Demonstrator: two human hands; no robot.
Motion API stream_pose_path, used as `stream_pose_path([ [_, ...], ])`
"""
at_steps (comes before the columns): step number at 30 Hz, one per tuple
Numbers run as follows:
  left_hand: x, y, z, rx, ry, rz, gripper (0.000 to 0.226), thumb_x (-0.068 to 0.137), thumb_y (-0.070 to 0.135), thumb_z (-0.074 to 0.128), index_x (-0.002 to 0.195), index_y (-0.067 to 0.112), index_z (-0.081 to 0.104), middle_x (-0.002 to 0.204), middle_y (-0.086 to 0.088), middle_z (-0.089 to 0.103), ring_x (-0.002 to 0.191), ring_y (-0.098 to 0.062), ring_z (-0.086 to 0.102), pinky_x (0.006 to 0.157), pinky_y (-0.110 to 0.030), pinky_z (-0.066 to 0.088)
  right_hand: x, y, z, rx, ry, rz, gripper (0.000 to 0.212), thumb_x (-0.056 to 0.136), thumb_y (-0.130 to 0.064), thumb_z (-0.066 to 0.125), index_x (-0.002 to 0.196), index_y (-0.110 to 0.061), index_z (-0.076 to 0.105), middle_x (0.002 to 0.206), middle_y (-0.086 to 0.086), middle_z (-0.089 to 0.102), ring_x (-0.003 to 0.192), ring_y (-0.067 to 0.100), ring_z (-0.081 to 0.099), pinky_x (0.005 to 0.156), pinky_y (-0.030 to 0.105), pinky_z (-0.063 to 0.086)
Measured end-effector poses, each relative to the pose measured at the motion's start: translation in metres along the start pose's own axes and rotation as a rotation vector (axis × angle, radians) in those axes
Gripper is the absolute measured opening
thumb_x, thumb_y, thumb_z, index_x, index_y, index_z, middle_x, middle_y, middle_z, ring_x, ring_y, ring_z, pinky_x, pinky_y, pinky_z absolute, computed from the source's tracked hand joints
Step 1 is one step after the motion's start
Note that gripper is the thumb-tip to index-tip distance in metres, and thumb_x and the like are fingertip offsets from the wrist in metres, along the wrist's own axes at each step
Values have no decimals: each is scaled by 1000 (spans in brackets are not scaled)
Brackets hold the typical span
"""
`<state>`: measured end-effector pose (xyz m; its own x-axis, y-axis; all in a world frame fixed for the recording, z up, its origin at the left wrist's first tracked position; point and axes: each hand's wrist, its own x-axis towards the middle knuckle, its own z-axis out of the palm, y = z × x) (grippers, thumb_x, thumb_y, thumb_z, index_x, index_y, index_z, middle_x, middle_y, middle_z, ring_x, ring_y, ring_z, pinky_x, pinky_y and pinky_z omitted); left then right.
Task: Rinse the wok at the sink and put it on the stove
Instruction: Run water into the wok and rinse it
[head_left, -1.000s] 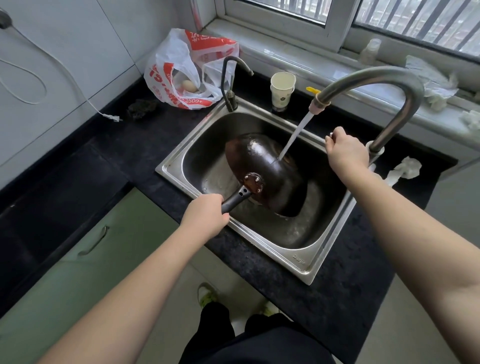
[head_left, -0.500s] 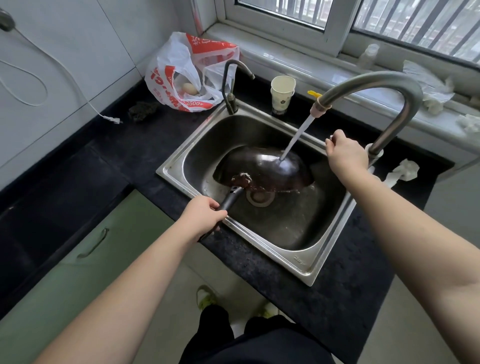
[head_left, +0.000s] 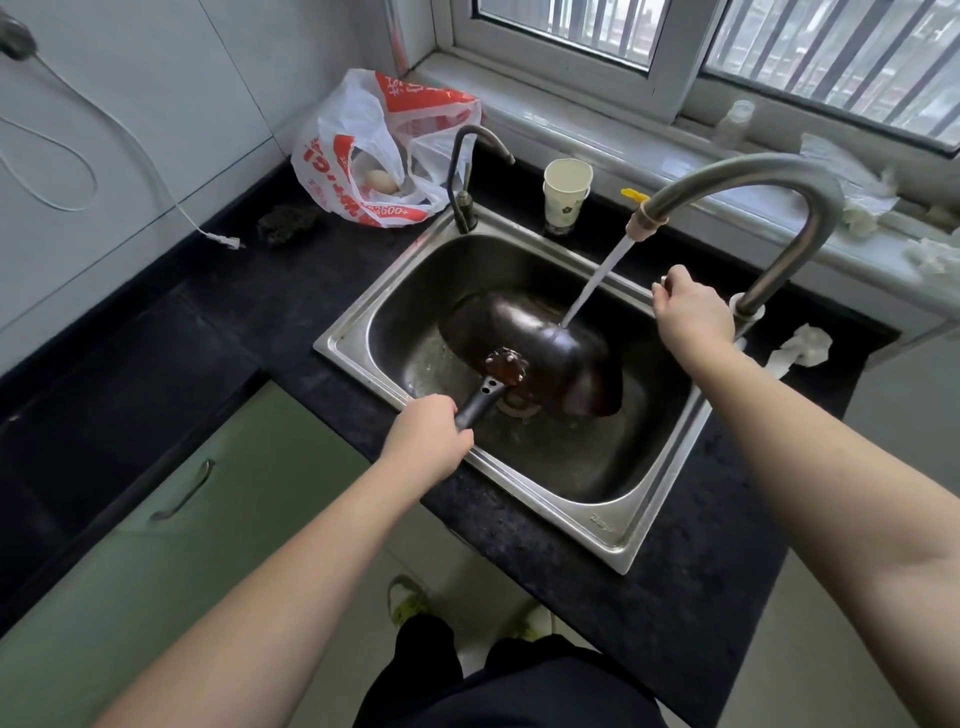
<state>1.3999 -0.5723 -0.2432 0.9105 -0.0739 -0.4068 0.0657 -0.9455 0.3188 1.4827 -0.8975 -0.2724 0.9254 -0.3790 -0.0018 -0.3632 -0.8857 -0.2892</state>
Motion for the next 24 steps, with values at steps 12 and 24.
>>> stream_pose_path([
  [12,6,37,-21,18,10,29,11,82,18,64,82,8,59,79,-8,59,75,-30,59,60,-30,42,0,0,0,-1,0,1,28,103,-35,37,107,-9,47,83,13,55,72,30,48,61,35,34],
  [24,16,50,-44,-108,-45,-69,16,74,20,69,73,8,58,79,-15,67,69,-31,62,59,-28,46,1,1,1,5,4,-5,30,103,-35,36,108,-8,47,92,19,63,78,34,53,62,37,35],
])
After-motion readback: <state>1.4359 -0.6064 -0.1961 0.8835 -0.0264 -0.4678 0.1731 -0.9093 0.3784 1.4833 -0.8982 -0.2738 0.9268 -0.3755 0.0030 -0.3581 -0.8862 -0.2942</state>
